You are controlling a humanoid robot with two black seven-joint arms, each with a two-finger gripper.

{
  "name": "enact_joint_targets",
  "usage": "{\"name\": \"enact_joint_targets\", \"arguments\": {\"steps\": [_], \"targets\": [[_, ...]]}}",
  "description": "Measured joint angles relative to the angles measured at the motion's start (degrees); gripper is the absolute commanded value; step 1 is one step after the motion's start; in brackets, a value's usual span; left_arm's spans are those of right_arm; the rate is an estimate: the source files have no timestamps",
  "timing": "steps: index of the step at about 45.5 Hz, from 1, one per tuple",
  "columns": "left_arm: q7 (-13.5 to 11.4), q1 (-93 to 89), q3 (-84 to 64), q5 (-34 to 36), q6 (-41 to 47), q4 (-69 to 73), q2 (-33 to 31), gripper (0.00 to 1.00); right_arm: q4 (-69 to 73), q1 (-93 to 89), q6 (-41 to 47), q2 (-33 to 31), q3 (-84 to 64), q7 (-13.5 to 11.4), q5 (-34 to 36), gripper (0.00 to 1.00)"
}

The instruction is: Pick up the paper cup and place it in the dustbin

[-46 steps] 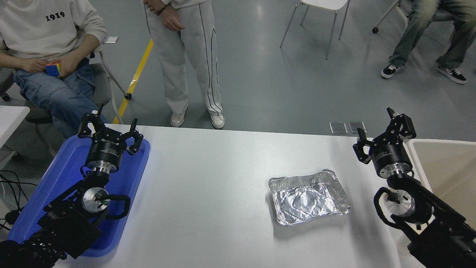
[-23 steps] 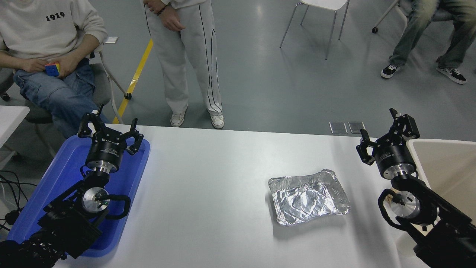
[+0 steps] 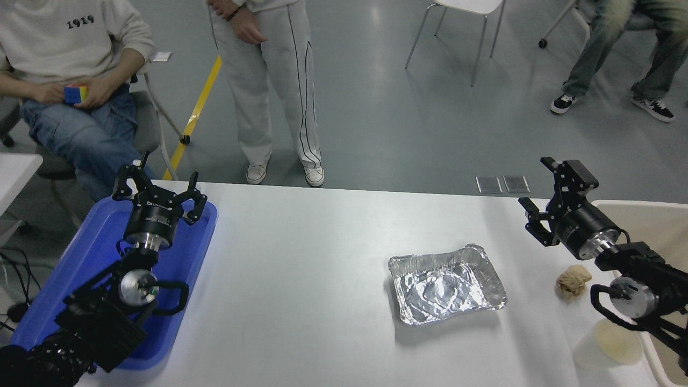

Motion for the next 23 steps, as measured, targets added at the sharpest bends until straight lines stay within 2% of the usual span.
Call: {"name": "enact_joint_targets", "arguments": {"steps": [13,23], "targets": [[0.0,0.01,0.0,0.0,0.0,0.0,-0.01,1.0,3.66,21.17,5.38,-8.27,-30.94,-0.04,0.08,1.0],[0.0,0.01,-0.02,-0.01,-0.01,0.0,-0.01,1.0,4.68,37.68,12.41,-10.49,-50.68,-0.11,0.09,1.0]]}}
